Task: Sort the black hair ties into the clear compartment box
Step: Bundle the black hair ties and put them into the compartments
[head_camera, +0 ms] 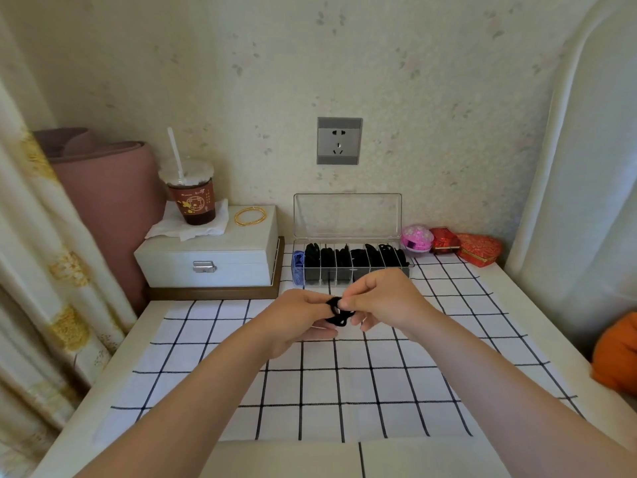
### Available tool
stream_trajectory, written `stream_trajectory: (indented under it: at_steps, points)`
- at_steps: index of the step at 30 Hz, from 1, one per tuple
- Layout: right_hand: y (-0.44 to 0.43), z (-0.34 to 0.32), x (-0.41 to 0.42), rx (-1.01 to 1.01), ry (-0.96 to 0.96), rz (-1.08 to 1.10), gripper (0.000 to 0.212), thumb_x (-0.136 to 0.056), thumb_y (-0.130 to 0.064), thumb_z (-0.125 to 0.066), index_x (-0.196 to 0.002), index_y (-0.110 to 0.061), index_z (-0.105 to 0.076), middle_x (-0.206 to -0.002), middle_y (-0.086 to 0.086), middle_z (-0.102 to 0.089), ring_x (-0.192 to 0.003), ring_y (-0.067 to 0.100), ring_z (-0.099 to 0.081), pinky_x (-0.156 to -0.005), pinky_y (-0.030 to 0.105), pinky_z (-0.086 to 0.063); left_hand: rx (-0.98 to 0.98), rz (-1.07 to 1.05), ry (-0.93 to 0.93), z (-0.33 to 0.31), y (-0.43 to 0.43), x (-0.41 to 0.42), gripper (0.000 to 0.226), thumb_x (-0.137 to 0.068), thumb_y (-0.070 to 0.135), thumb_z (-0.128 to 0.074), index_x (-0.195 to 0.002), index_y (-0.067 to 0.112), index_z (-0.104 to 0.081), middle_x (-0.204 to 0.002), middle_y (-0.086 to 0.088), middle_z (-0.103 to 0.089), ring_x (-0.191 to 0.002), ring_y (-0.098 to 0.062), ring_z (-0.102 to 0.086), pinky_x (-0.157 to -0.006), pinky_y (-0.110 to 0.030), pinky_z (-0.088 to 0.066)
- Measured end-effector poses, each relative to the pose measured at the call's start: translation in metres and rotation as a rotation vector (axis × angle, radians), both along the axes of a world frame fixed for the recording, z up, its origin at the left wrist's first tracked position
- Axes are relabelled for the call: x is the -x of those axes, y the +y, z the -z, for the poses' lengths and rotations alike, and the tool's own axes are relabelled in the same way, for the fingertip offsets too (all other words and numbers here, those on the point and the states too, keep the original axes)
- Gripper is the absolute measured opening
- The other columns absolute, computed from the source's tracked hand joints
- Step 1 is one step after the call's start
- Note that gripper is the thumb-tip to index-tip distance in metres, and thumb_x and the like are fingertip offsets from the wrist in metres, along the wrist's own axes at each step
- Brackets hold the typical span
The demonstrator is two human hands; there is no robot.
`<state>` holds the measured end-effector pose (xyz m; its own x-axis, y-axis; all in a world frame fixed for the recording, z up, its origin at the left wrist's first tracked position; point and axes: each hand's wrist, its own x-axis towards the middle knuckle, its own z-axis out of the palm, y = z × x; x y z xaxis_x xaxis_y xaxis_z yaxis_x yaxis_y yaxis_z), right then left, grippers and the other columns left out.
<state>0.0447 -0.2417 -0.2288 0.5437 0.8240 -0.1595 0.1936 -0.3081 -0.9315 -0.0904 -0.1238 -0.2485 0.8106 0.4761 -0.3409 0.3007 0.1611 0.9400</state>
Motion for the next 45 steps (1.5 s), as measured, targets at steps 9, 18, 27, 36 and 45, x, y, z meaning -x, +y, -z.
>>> stream_trajectory:
  at_steps: [9,18,27,36,45]
  points:
    - [0.004,0.010,-0.001,-0.008,-0.186,0.001,0.007,-0.076,-0.011,-0.081,-0.077,-0.015,-0.075,-0.070,0.013,-0.074,-0.057,0.019,-0.066,-0.052,0.031,-0.056,0.063,0.052,-0.106,0.000,0.002,0.001,0.029,-0.093,0.028,-0.065,-0.113,0.009,-0.073,-0.108,-0.010,-0.074,-0.104,-0.022,-0.070,-0.094,-0.038,-0.056]
    - [-0.002,0.008,-0.019,0.023,0.145,-0.160,0.034,-0.090,-0.017,-0.072,-0.124,-0.011,-0.067,-0.110,0.010,-0.073,-0.096,0.023,-0.072,-0.073,0.035,-0.062,-0.092,0.103,-0.146,-0.001,0.012,-0.007,0.026,-0.093,0.007,-0.063,-0.117,0.014,-0.070,-0.110,-0.007,-0.075,-0.103,-0.020,-0.071,-0.089,-0.033,-0.058]
    - [0.021,0.002,-0.047,-0.130,0.236,0.090,0.026,-0.084,-0.006,-0.076,-0.108,0.002,-0.071,-0.088,0.018,-0.076,-0.070,0.023,-0.073,-0.066,0.032,-0.063,-0.446,0.000,-0.155,-0.008,0.033,-0.048,0.016,-0.090,0.018,-0.070,-0.106,0.020,-0.072,-0.095,0.003,-0.075,-0.085,-0.004,-0.069,-0.076,-0.020,-0.056]
    - [0.081,0.007,-0.104,-0.108,-0.416,0.384,0.014,-0.081,-0.016,-0.080,-0.094,-0.014,-0.075,-0.076,-0.005,-0.068,-0.073,0.014,-0.070,-0.064,0.029,-0.058,-0.906,-0.037,-0.052,-0.004,0.076,-0.099,0.030,-0.097,0.021,-0.056,-0.127,0.023,-0.060,-0.113,0.006,-0.061,-0.109,-0.013,-0.055,-0.092,-0.023,-0.041]
    - [0.107,0.013,-0.118,0.271,-1.057,0.070,0.013,-0.083,-0.029,-0.070,-0.070,-0.026,-0.070,-0.084,0.002,-0.065,-0.088,0.023,-0.064,-0.065,0.030,-0.048,-1.216,0.121,0.143,0.013,0.087,-0.122,0.046,-0.097,0.043,-0.050,-0.142,0.038,-0.045,-0.142,-0.001,-0.046,-0.134,-0.025,-0.028,-0.112,-0.039,-0.027]
